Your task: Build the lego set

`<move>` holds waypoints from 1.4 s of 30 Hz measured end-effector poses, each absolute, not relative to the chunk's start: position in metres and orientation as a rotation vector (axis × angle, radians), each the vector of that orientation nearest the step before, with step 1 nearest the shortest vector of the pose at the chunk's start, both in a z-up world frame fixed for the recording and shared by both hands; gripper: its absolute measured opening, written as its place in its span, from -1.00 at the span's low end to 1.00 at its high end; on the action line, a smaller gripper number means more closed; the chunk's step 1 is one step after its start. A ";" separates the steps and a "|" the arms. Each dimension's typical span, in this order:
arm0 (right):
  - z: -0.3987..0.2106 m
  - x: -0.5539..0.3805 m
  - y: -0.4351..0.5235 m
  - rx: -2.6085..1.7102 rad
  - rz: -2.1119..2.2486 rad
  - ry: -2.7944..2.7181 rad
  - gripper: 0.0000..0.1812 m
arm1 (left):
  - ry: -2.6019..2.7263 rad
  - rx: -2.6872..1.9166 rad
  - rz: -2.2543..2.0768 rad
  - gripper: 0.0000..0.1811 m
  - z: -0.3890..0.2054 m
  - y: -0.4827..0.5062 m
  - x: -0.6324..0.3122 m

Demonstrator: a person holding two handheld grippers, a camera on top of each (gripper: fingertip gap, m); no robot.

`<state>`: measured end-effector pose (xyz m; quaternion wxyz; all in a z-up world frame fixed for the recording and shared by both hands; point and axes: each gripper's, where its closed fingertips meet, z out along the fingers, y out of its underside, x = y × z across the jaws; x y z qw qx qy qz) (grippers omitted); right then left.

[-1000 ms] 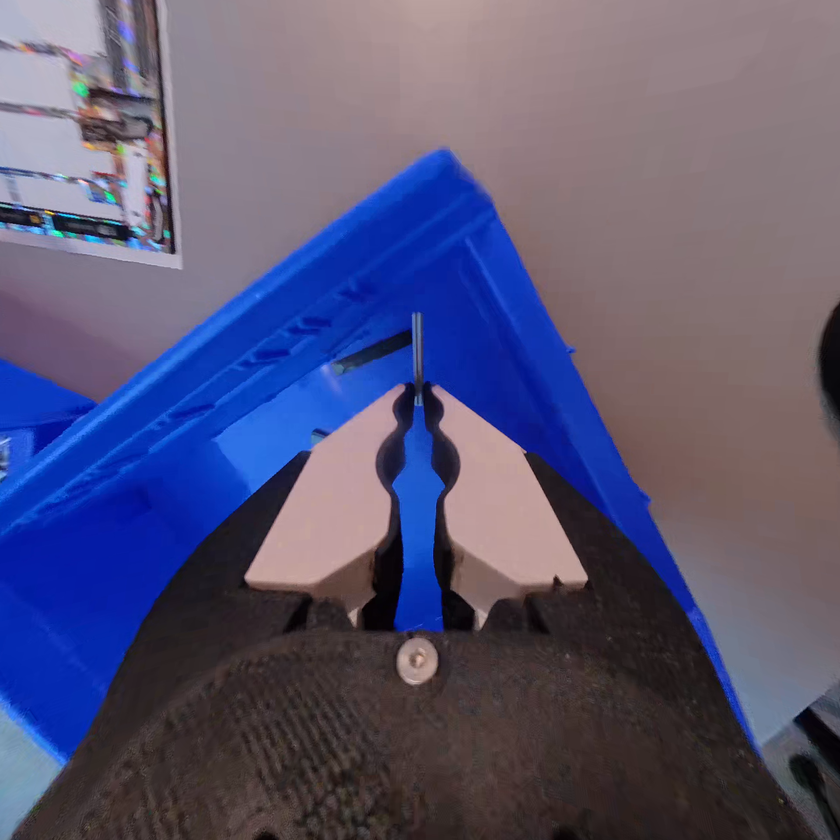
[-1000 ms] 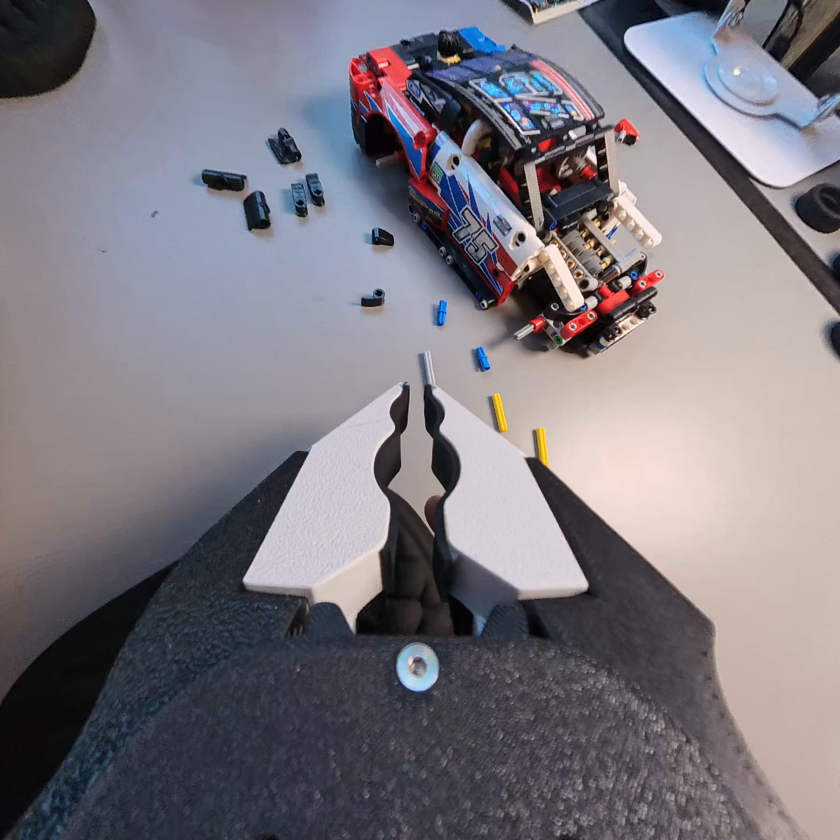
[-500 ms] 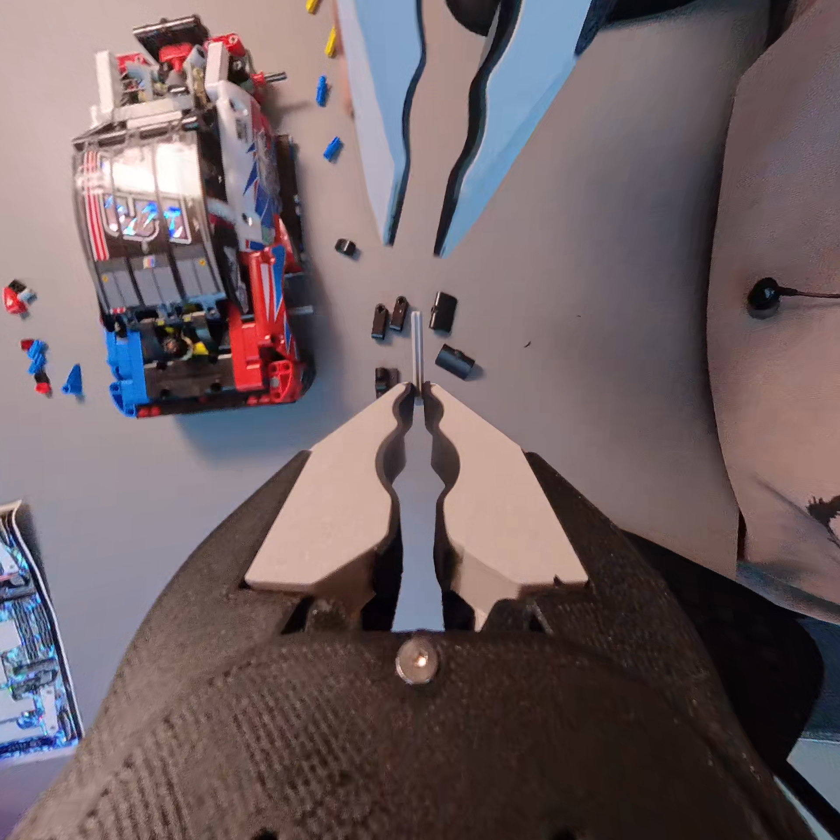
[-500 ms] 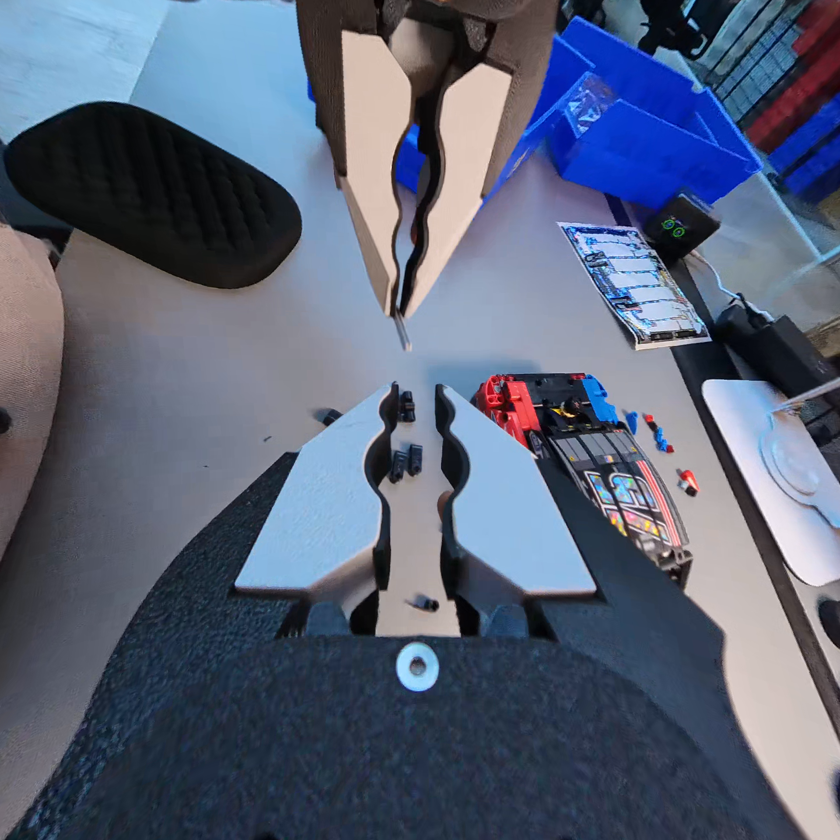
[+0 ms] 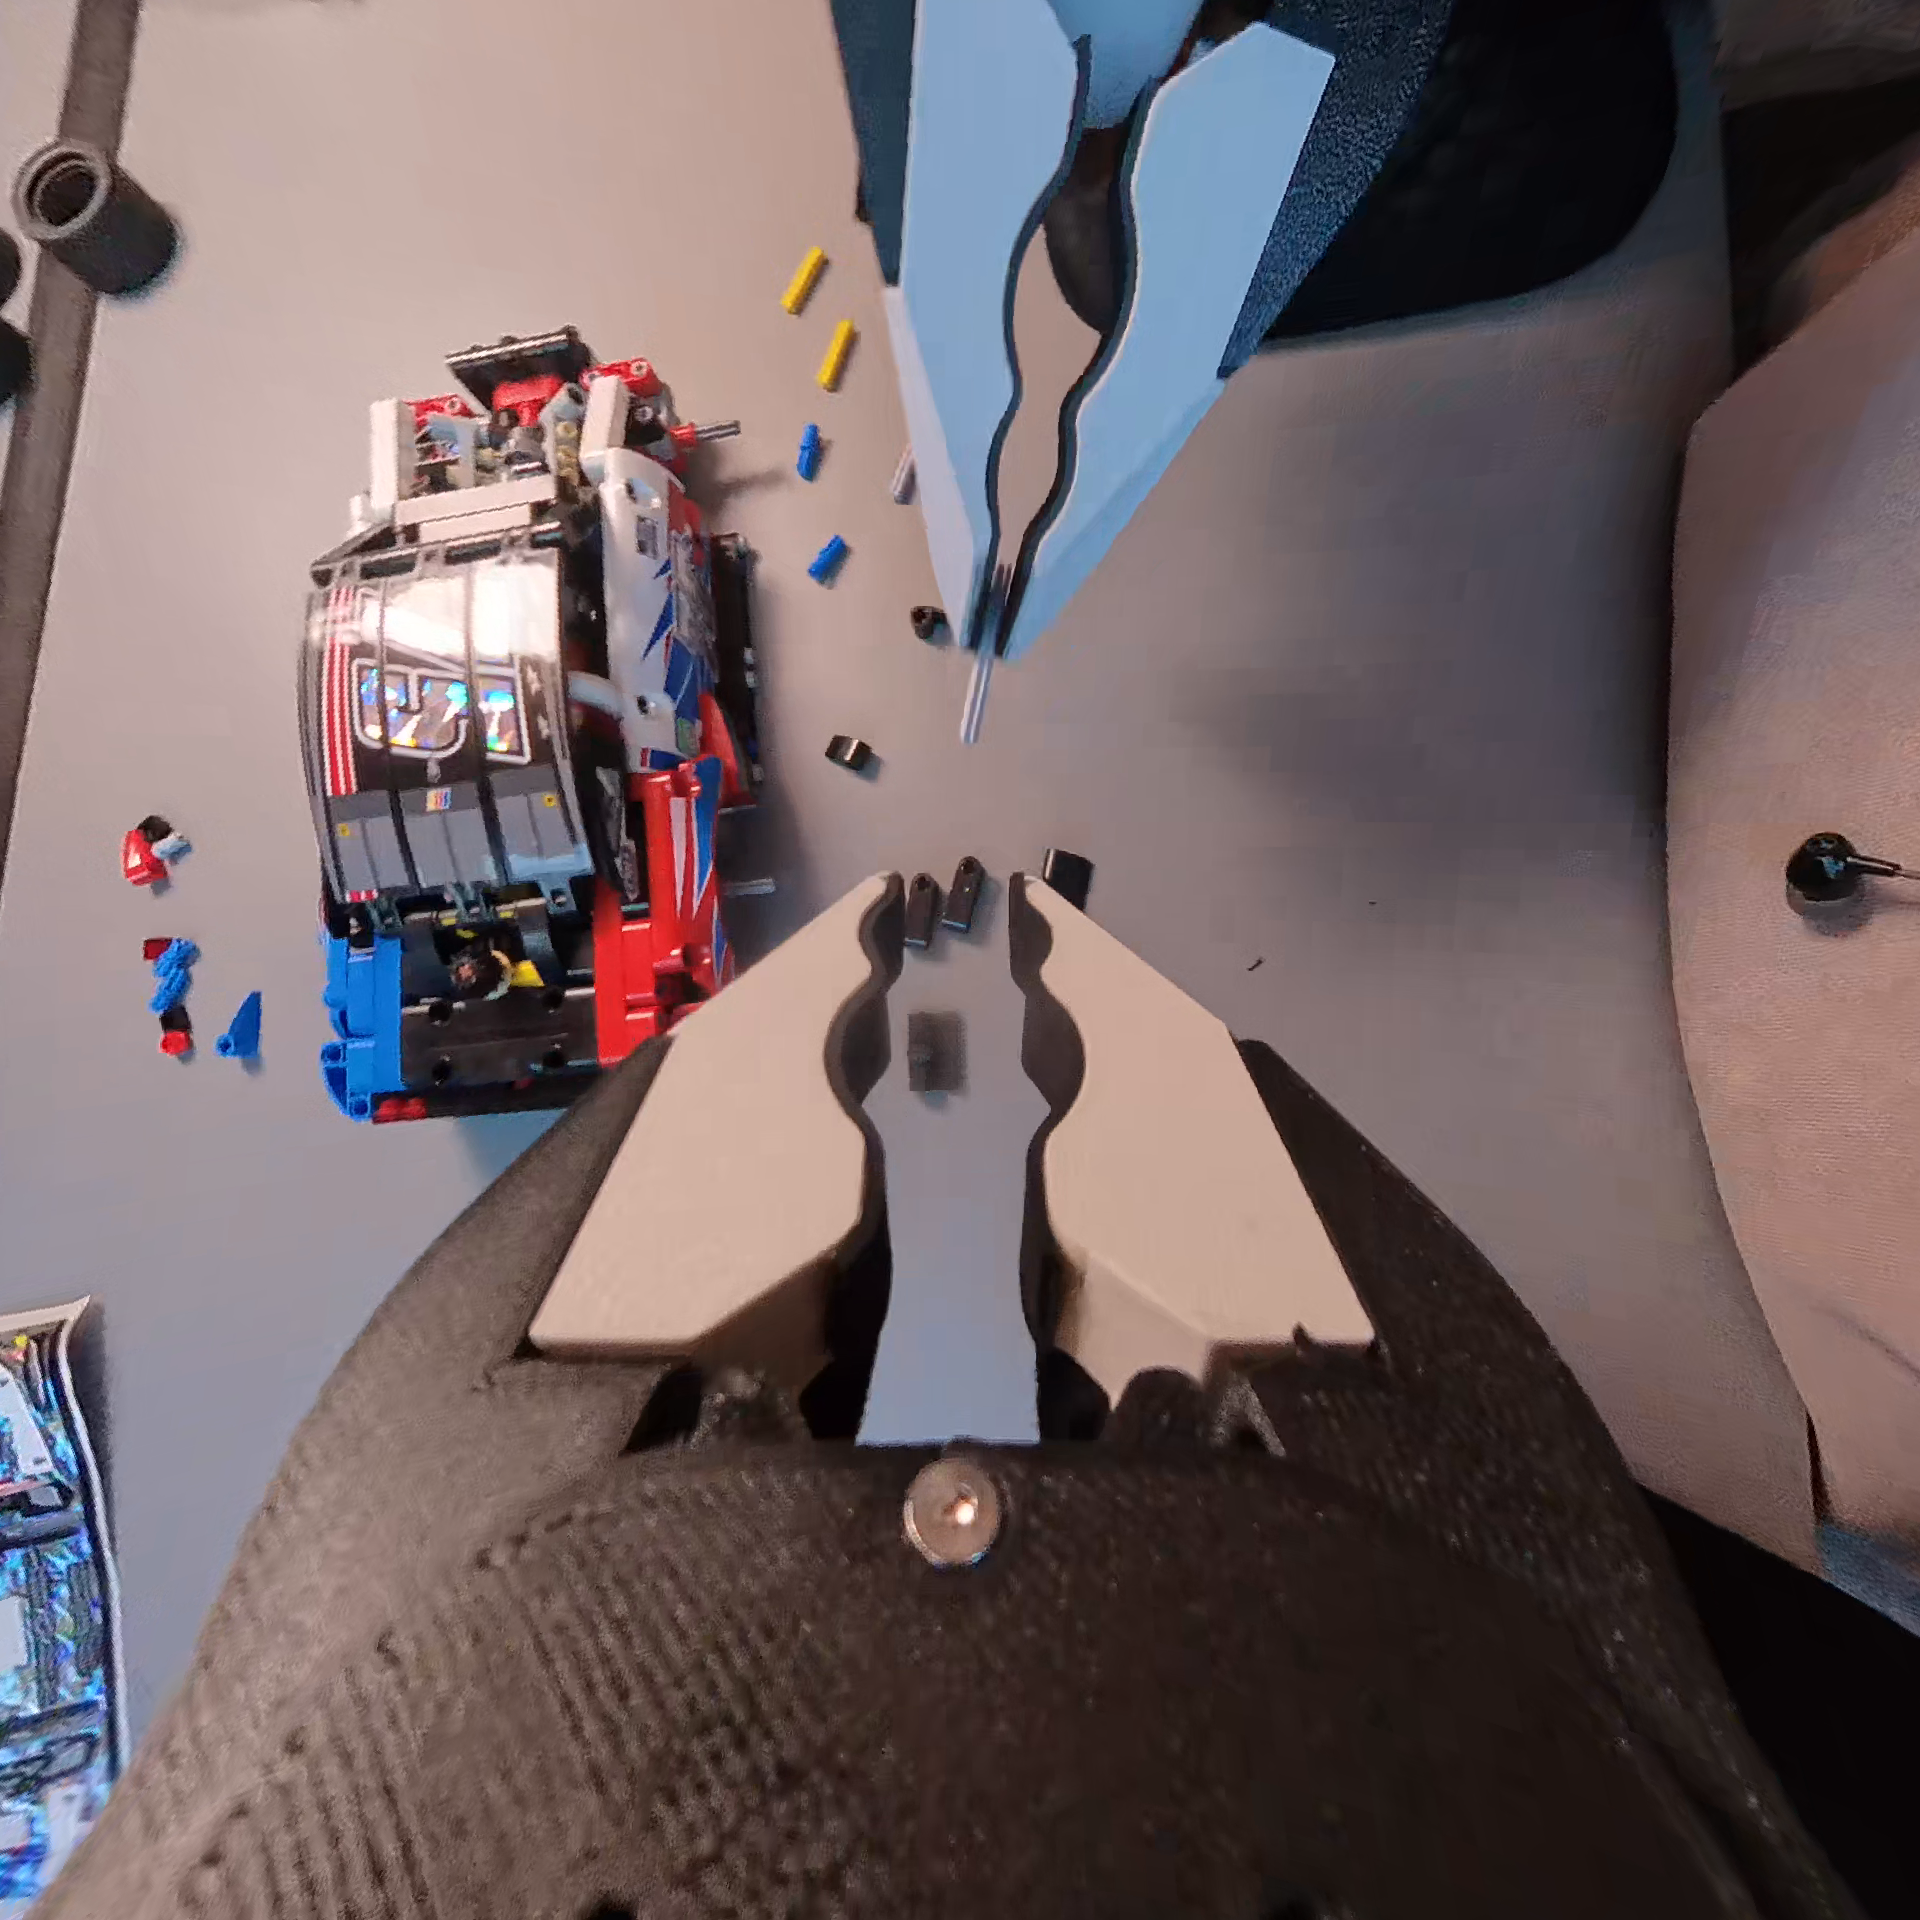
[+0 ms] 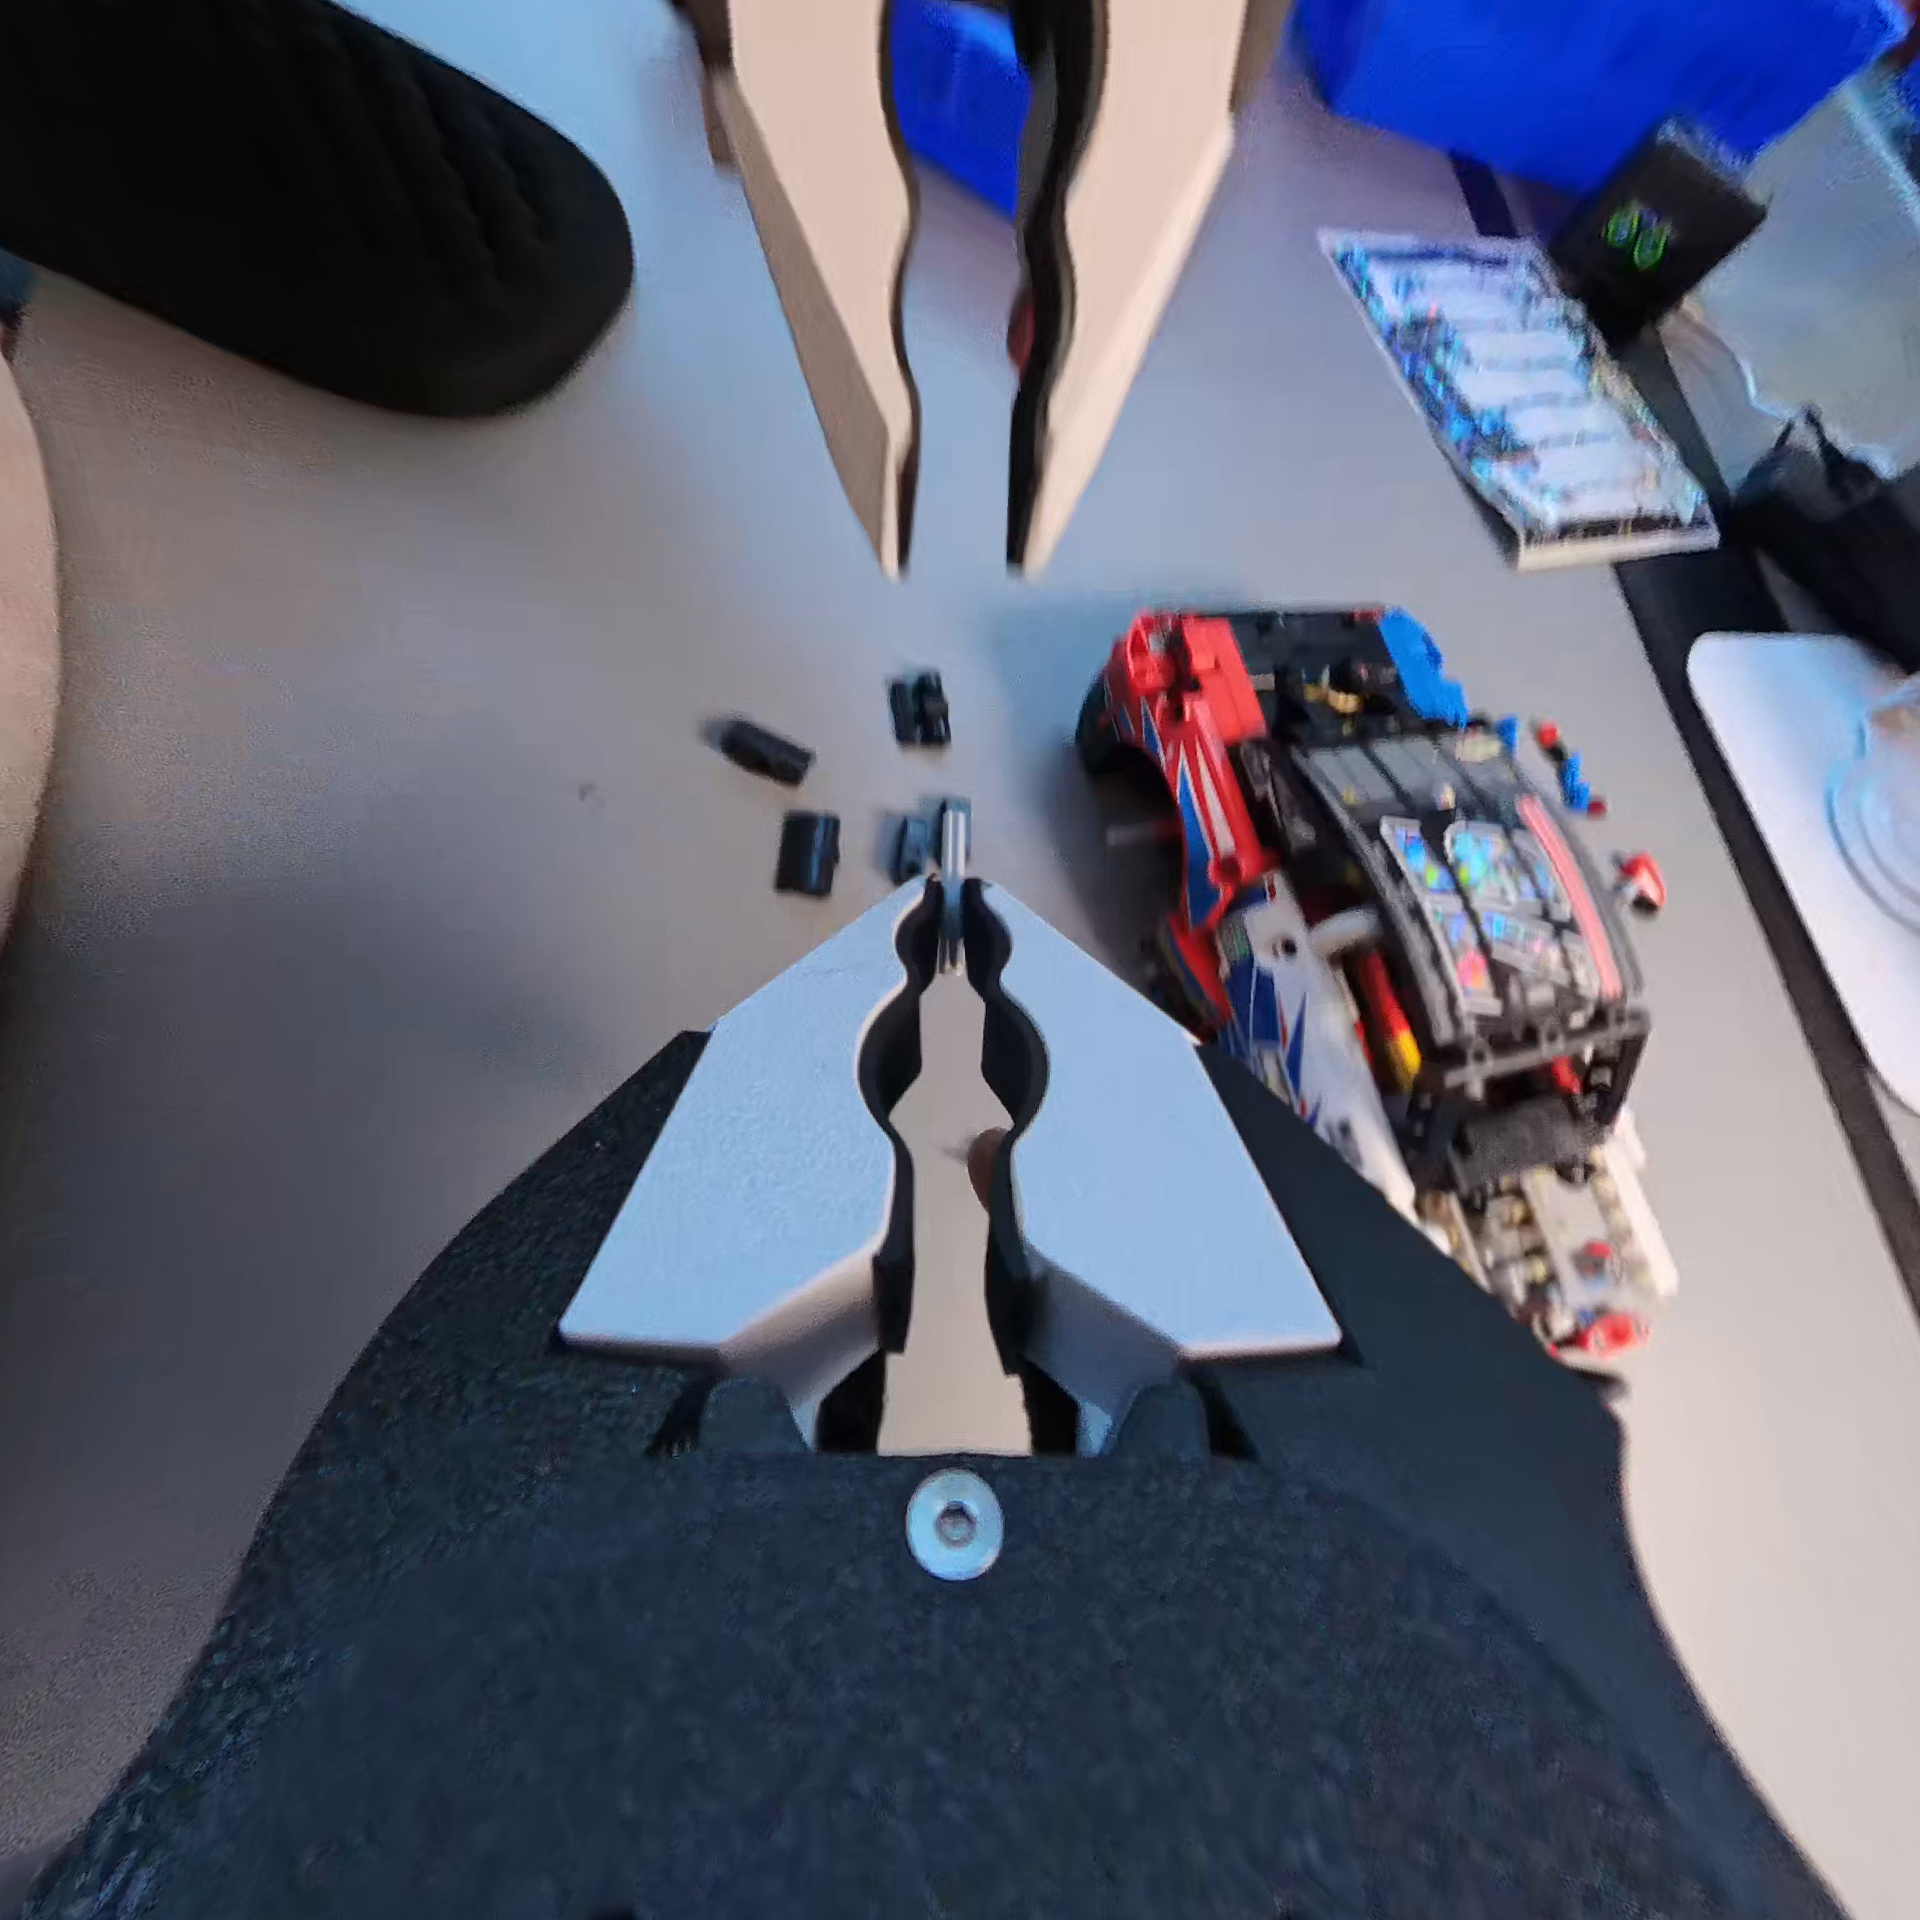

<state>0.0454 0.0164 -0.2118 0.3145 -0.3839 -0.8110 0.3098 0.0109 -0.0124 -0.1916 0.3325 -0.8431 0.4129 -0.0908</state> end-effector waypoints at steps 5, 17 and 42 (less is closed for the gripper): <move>-0.266 0.097 0.071 -1.269 0.677 -2.186 -0.98 | 0.821 -2.223 -0.348 -0.73 -0.226 -0.026 -0.012; -0.281 0.108 0.104 -1.357 0.532 -2.176 -0.82 | 0.682 -2.281 -0.294 -0.65 -0.275 -0.023 -0.039; -0.207 -0.010 -0.009 -1.246 1.524 -1.823 -0.76 | 0.822 -1.788 0.001 -0.86 -0.220 -0.001 -0.002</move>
